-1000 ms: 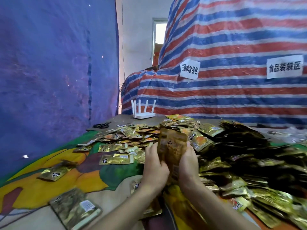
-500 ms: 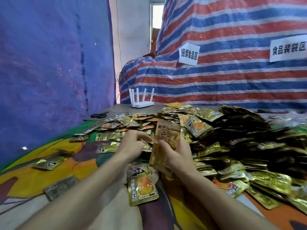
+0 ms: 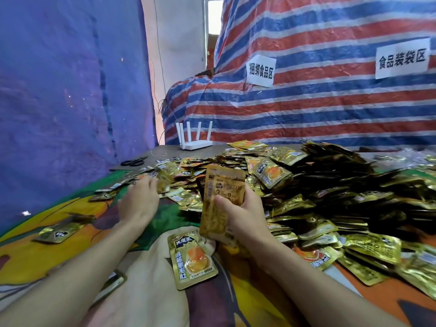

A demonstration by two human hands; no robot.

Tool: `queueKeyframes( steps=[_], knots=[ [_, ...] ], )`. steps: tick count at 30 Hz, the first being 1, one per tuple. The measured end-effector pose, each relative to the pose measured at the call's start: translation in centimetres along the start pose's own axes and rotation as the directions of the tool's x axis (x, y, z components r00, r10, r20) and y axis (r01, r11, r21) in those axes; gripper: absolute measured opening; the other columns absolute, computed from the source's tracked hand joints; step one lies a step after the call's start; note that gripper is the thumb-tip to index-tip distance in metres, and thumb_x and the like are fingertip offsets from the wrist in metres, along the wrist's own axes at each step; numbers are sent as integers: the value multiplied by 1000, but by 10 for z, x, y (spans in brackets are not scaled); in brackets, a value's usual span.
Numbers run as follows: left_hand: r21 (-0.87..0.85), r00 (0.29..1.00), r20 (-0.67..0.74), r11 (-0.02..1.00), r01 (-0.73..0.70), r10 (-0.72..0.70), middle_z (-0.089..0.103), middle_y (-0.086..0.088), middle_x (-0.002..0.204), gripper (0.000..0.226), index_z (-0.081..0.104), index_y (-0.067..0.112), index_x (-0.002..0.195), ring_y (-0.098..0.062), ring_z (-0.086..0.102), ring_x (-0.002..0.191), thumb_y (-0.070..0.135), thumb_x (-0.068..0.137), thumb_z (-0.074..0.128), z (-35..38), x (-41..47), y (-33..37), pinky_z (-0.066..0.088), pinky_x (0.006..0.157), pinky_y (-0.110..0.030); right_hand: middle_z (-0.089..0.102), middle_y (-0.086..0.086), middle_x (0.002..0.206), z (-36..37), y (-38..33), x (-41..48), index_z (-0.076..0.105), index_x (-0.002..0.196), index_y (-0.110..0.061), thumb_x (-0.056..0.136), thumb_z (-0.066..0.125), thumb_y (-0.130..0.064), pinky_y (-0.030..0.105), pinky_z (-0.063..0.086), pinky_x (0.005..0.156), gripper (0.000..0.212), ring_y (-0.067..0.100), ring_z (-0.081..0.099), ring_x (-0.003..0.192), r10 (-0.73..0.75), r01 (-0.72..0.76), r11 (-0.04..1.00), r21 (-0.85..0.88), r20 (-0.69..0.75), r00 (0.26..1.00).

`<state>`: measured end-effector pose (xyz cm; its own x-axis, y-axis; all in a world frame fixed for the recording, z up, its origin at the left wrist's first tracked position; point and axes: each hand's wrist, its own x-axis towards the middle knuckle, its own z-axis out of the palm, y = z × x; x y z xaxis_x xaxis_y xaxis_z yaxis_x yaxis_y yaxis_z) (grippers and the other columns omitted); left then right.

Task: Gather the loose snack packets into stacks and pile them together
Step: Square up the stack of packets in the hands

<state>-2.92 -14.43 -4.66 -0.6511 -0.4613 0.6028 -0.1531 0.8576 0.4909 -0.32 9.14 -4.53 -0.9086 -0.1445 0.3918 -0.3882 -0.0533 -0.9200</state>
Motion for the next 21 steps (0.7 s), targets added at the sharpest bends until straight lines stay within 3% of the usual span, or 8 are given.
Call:
queueKeyframes(
  steps=[2,4,8,11,14,16,18,21],
  knots=[
    [-232,981,-175,972,42,-85,57,1,72,29,59,15,88,-24,53,68,31,107,43,-9,-7,20,32,56,-32,72,-5,105,-1,0,0,62,105,-26,94,68,-10,26,59,75,20,6,69,95,33,-34,998,52,16,999],
    [-438,981,-159,898,32,-113,54,5,68,30,61,12,86,-12,47,60,28,107,46,-18,-19,44,28,51,-28,74,-4,102,-2,-1,0,63,105,-22,94,67,-6,20,58,68,20,6,72,89,57,-61,991,119,35,998],
    [-720,984,170,675,161,-53,67,-5,80,35,66,13,90,-15,58,71,31,108,42,-14,-51,88,45,61,-29,75,6,107,1,-2,-3,63,113,-12,92,65,1,26,60,72,24,18,73,97,49,-57,977,207,45,998],
    [-842,901,432,347,414,-25,77,-1,87,53,75,18,90,-21,72,87,43,108,33,-12,-73,108,59,71,-35,71,10,110,4,-2,-2,63,112,-13,88,64,6,32,60,77,31,18,71,96,54,-44,965,257,-32,998],
    [-832,789,546,75,549,282,77,-10,97,59,81,18,92,-21,75,87,47,105,30,-10,-83,112,59,65,-31,63,15,120,2,-1,-1,62,113,-17,84,67,-2,43,59,85,33,25,67,105,46,-26,978,207,-91,995],
    [-865,799,502,166,474,332,75,-13,94,29,73,15,98,-21,72,84,30,86,52,-8,-82,110,57,63,-29,70,7,103,-1,0,-1,59,112,-18,78,66,-7,28,59,66,37,15,71,90,10,14,963,269,-88,996],
    [-864,852,447,377,334,271,73,-14,99,43,62,13,108,-22,71,89,16,65,58,-2,-77,112,55,65,-26,68,9,101,-2,1,0,52,116,-18,80,59,-4,21,56,62,39,14,71,86,-27,58,948,314,-102,994],
    [-850,877,411,454,268,251,73,-9,104,59,58,16,115,-21,71,96,14,57,72,7,-79,115,57,72,-28,62,17,113,-3,0,5,48,119,-22,82,52,-14,27,59,69,38,25,67,97,-36,105,924,369,-188,982]
  ],
)
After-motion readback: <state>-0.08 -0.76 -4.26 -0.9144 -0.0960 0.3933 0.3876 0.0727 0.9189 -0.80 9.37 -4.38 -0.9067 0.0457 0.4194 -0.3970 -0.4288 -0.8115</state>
